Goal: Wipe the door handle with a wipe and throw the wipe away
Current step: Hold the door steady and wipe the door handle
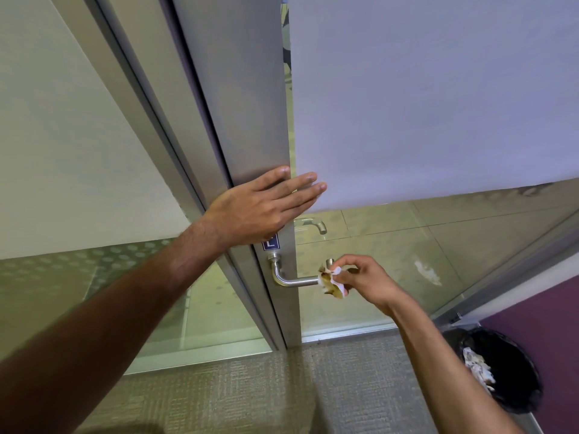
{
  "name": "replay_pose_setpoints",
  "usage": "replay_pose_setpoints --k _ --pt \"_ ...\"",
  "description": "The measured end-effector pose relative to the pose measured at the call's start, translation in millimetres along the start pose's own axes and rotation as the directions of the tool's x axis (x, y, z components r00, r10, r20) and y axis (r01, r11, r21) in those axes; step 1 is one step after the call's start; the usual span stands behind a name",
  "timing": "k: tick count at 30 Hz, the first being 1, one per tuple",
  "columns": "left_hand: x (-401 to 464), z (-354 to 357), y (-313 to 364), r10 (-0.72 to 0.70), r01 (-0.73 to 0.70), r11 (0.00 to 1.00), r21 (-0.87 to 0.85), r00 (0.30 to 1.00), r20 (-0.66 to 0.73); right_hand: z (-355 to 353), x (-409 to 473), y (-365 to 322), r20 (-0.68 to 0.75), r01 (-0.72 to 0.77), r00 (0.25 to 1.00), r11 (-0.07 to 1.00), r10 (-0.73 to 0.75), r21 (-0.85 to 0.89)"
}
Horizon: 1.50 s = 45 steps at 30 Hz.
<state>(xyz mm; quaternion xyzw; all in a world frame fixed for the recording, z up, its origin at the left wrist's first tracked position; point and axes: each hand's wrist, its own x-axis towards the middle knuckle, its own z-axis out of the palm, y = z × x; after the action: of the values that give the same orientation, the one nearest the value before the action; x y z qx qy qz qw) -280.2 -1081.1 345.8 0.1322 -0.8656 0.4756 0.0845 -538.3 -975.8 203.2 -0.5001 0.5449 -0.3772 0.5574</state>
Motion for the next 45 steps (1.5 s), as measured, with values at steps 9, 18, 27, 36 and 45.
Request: replay_pose_setpoints --k 9,18,27,36,45 --pt "0.0 2.6 -0.7 0.012 -0.012 1.000 0.008 1.000 -0.002 11.3 25.9 4.9 -0.229 0.109 0.898 0.695 -0.375 -0.710" --pt "-0.6 3.7 1.2 0.006 -0.006 1.000 0.006 1.000 0.006 26.1 10.1 -1.1 -0.088 0.146 0.929 0.574 -0.359 -0.806" --pt "0.2 4.5 0.2 0.005 -0.005 1.000 0.020 1.000 -0.002 29.5 29.9 -28.0 0.216 0.225 0.974 0.166 -0.071 -0.960" --pt "-1.1 7.0 2.4 -0.007 0.007 1.000 0.013 1.000 -0.029 35.1 45.3 -36.9 -0.159 -0.166 0.986 0.464 0.055 -0.870" --pt "-1.9 10.0 1.6 0.010 -0.009 0.999 0.032 1.000 -0.017 54.6 5.8 -14.2 -0.449 0.130 0.823 0.885 -0.348 -0.447"
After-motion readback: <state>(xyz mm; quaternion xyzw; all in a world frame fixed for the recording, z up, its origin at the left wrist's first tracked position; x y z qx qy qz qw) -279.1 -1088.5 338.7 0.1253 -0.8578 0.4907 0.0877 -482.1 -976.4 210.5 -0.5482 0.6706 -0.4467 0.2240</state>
